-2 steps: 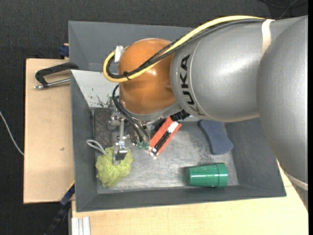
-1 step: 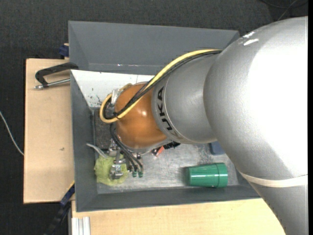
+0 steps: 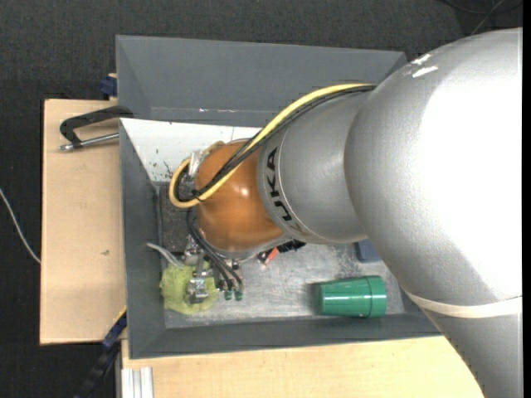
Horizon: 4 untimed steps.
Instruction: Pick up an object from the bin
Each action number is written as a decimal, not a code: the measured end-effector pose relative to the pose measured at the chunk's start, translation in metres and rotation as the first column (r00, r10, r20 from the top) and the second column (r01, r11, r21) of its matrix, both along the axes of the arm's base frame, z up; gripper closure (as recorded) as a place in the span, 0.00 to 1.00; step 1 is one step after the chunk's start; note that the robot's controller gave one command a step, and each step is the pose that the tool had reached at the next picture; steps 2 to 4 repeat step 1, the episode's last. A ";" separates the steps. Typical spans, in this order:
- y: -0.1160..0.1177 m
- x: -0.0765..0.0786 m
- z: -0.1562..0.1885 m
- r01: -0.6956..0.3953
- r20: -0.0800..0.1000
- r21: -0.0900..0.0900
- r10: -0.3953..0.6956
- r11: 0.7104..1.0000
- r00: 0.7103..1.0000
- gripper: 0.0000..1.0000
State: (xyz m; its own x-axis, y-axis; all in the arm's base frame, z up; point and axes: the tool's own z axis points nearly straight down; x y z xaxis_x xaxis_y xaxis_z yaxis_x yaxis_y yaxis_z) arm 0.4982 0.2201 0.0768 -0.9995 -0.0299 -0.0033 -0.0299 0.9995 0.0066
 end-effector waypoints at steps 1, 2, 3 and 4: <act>-0.006 0.002 0.163 0.022 0.004 -0.002 -0.022 1.000 1.000 1.00; -0.006 0.002 0.163 0.022 0.004 -0.002 -0.022 1.000 1.000 1.00; -0.006 0.002 0.163 0.022 0.004 -0.002 -0.022 1.000 1.000 1.00; -0.006 0.002 0.163 0.022 0.004 -0.002 -0.022 1.000 1.000 1.00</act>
Offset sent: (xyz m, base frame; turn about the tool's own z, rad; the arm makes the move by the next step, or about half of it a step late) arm 0.0000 0.0000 0.0000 0.0000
